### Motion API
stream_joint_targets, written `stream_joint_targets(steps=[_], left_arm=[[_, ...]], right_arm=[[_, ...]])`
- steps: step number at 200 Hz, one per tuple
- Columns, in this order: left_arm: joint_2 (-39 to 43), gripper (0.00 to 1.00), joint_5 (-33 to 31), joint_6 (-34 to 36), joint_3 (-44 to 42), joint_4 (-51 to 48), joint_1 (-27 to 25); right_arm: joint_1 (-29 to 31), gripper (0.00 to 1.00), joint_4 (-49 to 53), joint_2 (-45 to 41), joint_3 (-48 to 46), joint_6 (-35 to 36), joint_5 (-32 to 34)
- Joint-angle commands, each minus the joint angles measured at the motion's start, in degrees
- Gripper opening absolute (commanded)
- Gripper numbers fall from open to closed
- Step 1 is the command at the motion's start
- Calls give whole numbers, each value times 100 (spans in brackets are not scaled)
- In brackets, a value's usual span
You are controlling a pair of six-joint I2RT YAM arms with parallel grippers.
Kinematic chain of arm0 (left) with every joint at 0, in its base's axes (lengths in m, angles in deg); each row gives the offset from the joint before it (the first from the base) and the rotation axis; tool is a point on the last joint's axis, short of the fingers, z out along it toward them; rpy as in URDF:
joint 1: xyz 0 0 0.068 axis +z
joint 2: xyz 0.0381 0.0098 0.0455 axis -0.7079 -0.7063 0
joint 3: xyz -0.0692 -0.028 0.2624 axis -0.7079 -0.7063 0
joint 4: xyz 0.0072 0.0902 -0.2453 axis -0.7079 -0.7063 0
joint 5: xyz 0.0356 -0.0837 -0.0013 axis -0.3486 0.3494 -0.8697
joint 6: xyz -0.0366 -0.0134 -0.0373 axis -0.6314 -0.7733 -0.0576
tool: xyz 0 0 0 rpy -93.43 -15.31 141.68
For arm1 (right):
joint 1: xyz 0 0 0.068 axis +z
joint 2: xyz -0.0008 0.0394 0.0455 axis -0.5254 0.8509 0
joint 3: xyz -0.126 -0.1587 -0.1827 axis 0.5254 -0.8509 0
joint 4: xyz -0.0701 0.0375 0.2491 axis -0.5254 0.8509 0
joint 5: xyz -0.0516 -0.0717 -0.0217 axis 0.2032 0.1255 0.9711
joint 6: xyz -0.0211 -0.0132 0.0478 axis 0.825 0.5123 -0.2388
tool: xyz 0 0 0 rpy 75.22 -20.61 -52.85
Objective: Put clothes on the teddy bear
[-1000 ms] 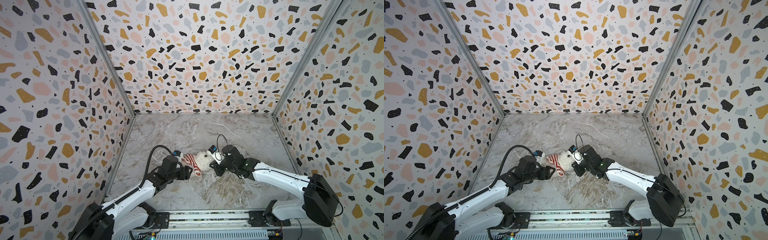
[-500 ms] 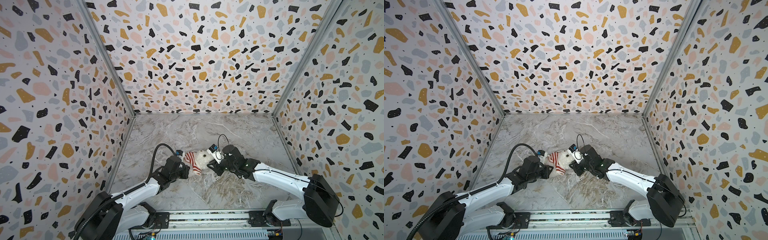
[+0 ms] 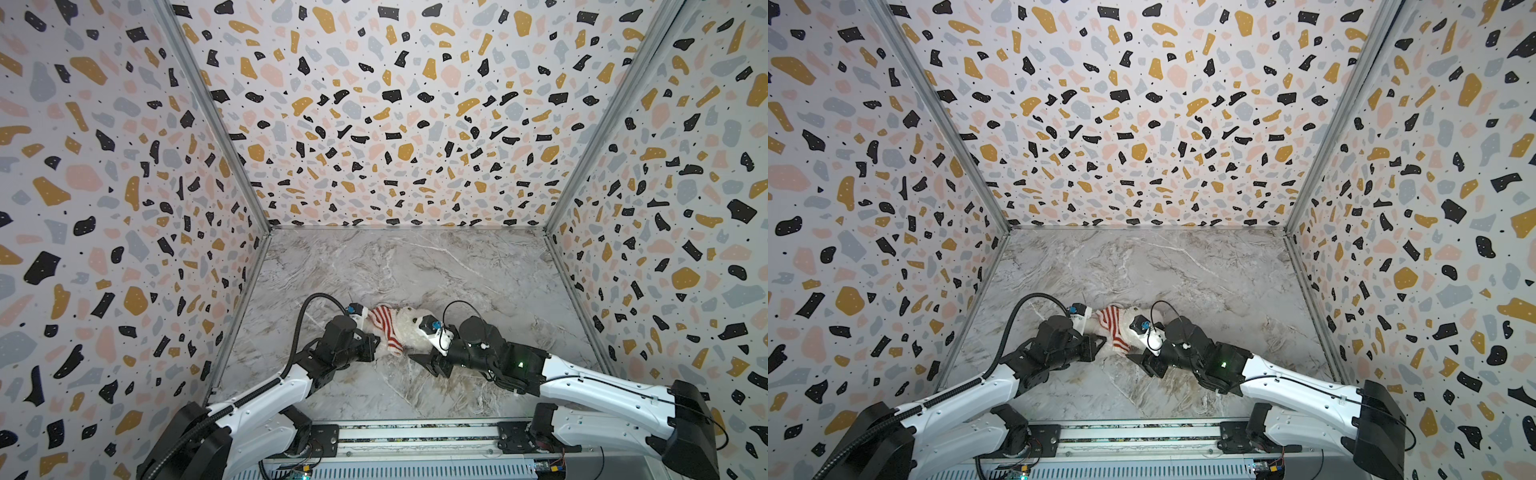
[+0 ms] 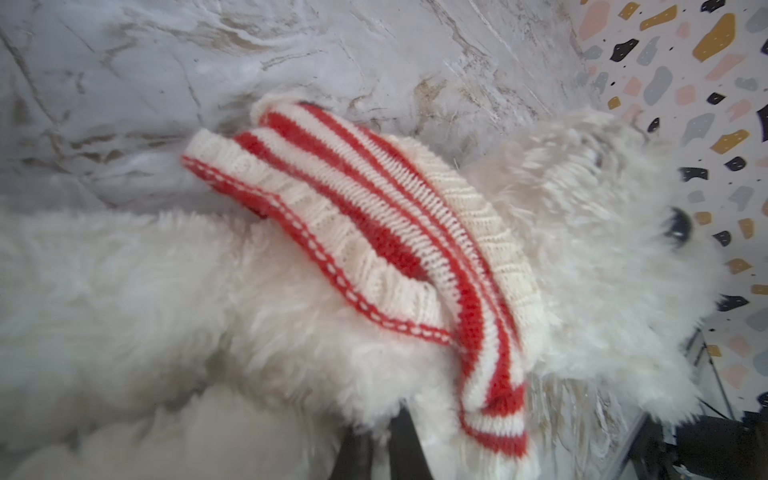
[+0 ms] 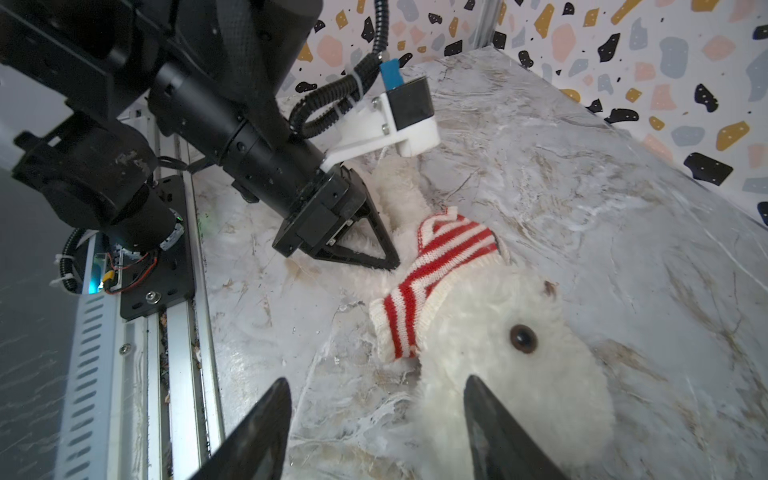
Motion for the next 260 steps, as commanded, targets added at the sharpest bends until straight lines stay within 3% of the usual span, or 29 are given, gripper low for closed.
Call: stream_joint_targets(steps=[1,51,107,157,226,260], left_arm=[[288,0,498,-299,-55,84,27],[420,0,677,-457,-102,131,27],[365,0,832,-440,-80,197,27],[380,0,910,-533,-93,311,27],[406,0,920,-552,-128,330,36],[332,0,911,-220,4,1,45]], right_arm=[[204,66,-263,340,83,323,249],[322,55,-183,1445,712,585,759],[322,40,-155,2027,915,707,982],[328,34,-222,2114,842,718,988],[331,0,-140,1912,798,600,1250],[234,0,45,1453,802,295,1101]])
